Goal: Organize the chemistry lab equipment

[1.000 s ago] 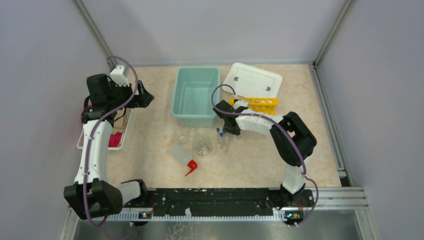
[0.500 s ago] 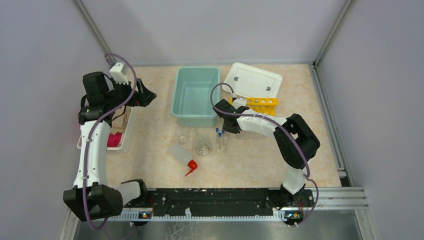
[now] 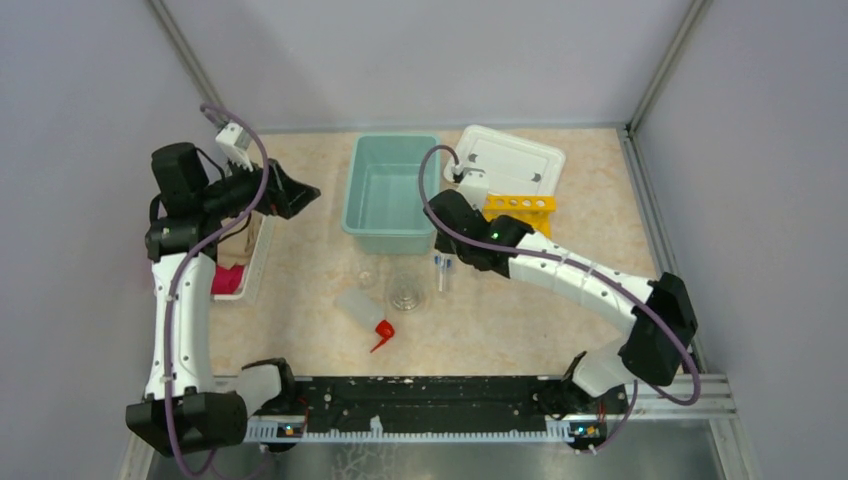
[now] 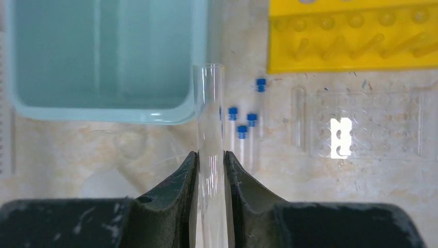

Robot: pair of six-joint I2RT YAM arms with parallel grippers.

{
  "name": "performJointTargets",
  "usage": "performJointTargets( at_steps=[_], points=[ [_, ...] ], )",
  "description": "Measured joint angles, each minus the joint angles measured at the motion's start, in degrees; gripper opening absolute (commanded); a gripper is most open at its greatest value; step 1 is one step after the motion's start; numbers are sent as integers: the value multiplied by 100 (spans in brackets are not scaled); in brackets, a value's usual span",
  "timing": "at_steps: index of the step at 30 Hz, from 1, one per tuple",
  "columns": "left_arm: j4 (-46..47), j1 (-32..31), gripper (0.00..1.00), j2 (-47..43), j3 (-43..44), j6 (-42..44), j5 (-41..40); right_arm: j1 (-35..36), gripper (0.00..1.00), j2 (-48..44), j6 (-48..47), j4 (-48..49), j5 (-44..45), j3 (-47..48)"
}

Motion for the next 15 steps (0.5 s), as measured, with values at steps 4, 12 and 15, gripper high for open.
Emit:
performJointTargets(
  at_steps=[4,12,15],
  points=[
    [-4,-9,99,-22,-2,-76,498,289,0,-151,-203,17,131,544],
    [0,-1008,99,35,-232,-400,935,675,0,-22,-568,542,481,1563],
    [55,-1646,99,59,-376,-540,929,782,0,146,-710,844,566,1843]
  ],
)
